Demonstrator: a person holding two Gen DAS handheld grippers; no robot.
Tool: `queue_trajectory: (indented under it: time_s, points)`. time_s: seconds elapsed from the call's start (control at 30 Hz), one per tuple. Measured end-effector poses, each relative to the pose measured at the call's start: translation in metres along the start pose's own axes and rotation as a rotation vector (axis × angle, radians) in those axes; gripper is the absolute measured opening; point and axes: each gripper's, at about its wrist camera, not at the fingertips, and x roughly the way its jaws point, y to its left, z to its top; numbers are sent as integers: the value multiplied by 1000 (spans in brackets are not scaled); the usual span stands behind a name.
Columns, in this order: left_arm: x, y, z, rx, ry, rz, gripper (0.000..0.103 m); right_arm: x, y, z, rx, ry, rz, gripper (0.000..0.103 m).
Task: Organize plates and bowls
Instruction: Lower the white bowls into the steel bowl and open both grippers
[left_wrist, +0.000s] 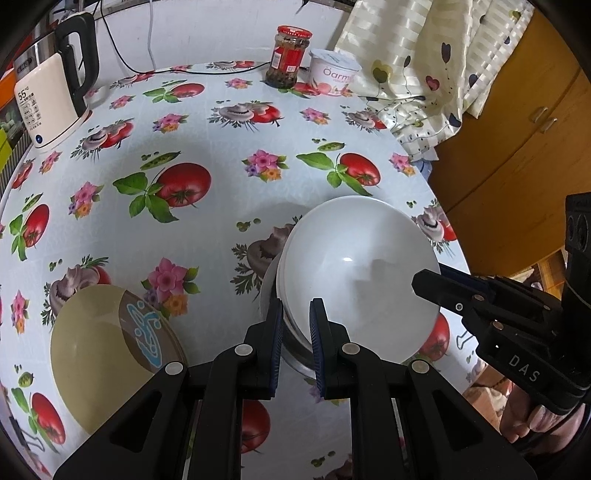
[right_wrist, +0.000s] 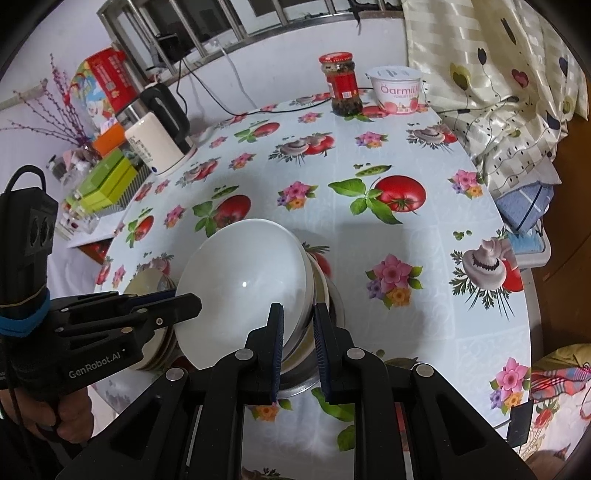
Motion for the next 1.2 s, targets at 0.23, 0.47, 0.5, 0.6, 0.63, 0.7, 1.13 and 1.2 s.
queue_trajectory:
  time_s: [0.23,0.47,0.5,0.6,0.63,0.7,1.13,1.2]
  points:
    - [4,-1,-1,9,12,-3,15,4,-3,-1,7,13,-6,16]
    - [5,-1,0,6,15,-6,15,7,-4,-1,11,29,-6,17]
    - [5,-1,0,5,16,-8,15,8,-4,-1,12,31,-5,18]
    - [6,0,0,3,16,-10,15,9,-4,-1,15,35,-4,18]
    - [6,0,0,2,16,-11,15,9,-4,-1,16,35,-2,18]
    - [6,1,0,1,16,-13,15,9,-4,-1,19,37,-1,18]
    - [5,2,0,-5,17,-18,16,8,-4,-1,14,29,0,19]
    - [4,1,-1,0,15,-17,16,8,-4,0,14,30,1,19]
